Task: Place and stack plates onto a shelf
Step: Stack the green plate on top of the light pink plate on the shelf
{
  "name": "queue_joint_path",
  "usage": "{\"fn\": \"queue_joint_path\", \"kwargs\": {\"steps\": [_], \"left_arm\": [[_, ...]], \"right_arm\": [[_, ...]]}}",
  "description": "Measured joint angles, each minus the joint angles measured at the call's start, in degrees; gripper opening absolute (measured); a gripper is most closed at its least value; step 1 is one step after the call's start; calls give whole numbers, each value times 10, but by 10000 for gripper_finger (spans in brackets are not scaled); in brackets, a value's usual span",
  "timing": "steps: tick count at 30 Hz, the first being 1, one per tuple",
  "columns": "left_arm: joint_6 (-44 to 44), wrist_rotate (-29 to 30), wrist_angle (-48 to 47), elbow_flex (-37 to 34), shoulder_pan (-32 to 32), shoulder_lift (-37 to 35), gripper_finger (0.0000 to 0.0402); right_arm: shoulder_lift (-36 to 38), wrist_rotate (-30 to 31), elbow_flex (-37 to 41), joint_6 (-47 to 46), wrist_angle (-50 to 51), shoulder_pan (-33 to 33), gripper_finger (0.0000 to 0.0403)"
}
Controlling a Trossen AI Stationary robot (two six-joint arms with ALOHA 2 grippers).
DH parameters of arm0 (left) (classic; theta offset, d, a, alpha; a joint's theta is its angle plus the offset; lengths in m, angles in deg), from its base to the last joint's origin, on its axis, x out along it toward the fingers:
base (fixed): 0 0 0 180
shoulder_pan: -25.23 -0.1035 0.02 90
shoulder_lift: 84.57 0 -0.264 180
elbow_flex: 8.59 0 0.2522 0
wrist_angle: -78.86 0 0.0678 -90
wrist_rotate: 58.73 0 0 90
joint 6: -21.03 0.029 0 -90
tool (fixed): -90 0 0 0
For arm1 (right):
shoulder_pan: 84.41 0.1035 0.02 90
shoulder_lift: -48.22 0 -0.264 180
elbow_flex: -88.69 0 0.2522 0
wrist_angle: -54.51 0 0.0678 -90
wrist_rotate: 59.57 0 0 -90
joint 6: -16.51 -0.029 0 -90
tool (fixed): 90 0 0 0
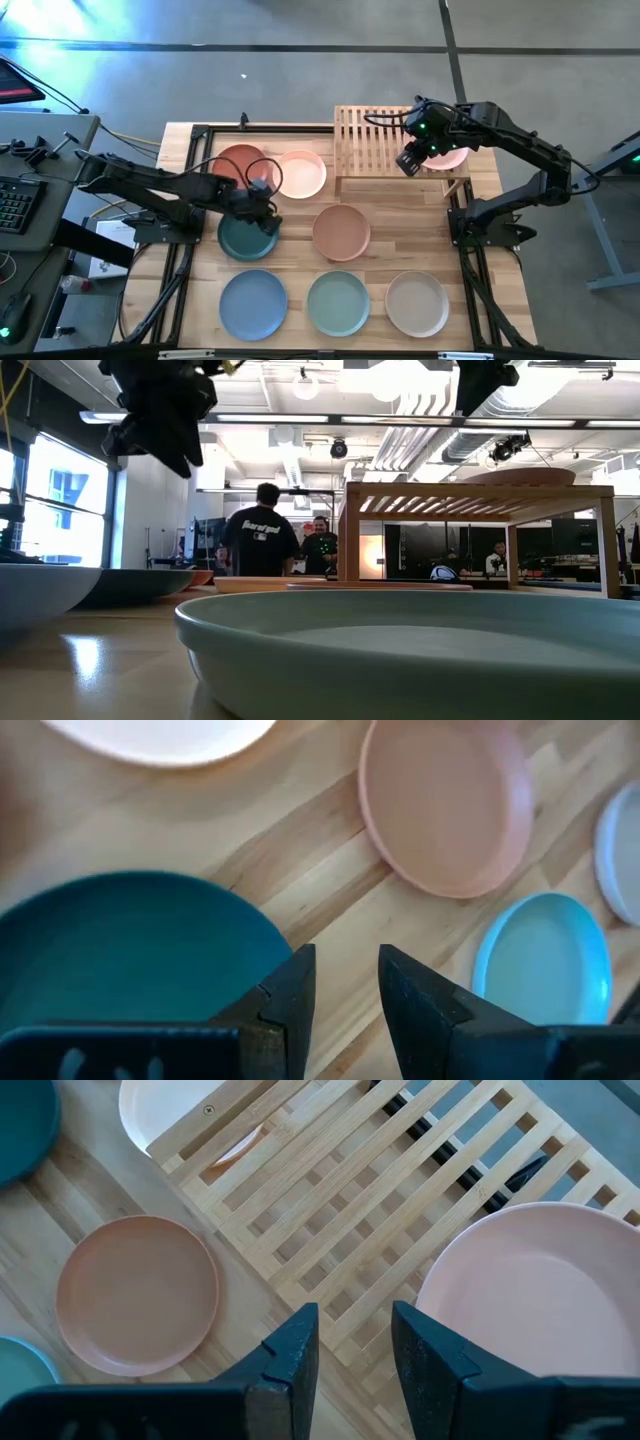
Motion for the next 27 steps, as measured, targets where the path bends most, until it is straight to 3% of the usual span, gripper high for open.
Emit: {"fn": "queue_joint_path", "kwargs": {"steps": [14, 27], "left_arm": [[-80, -33, 12, 0, 4, 96, 102], [-97, -44, 16, 0, 4, 153, 102]], "right_arm": [[0, 2, 0, 7, 0, 0, 106], [0, 25, 0, 15, 0, 0, 106]]}}
